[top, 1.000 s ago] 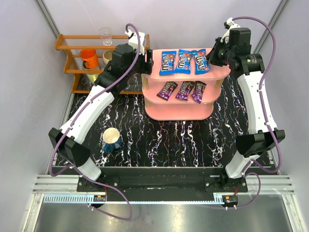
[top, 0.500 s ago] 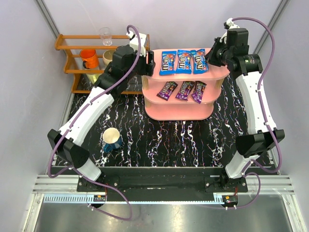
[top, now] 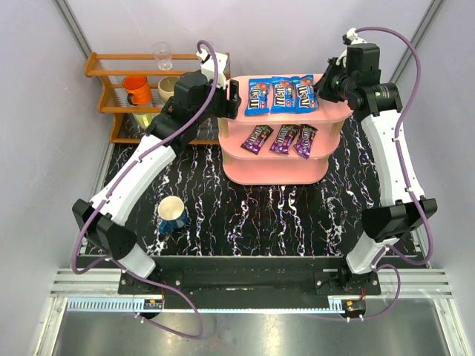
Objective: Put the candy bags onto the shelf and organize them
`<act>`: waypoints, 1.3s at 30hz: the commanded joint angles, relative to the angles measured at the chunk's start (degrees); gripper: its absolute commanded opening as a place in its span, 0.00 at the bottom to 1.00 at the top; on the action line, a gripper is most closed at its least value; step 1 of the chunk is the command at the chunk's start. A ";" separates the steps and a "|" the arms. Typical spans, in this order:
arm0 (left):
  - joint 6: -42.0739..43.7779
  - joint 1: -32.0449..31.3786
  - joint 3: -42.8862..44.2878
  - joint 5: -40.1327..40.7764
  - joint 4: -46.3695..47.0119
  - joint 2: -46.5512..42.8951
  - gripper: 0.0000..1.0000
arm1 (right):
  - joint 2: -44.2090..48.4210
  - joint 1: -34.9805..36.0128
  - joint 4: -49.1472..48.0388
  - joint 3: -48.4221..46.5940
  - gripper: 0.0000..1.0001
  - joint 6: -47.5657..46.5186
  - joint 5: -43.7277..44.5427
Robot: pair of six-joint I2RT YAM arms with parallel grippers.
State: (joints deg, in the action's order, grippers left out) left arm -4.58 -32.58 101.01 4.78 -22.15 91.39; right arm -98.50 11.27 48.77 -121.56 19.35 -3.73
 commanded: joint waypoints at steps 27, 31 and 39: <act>-11.77 -0.21 -42.12 8.67 13.63 -37.26 0.73 | 50.52 0.51 -42.95 70.93 0.03 9.83 9.36; -11.42 -0.21 -42.56 8.76 13.71 -37.52 0.73 | 46.04 0.42 -50.33 73.65 0.00 8.07 5.33; -11.24 -0.21 -43.97 8.76 13.71 -38.31 0.73 | 41.99 -0.63 -69.58 80.24 0.00 7.36 -2.42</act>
State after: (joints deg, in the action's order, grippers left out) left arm -15.11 -32.62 57.93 14.20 -11.88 54.35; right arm -56.03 11.07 -5.13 -44.42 27.62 -1.26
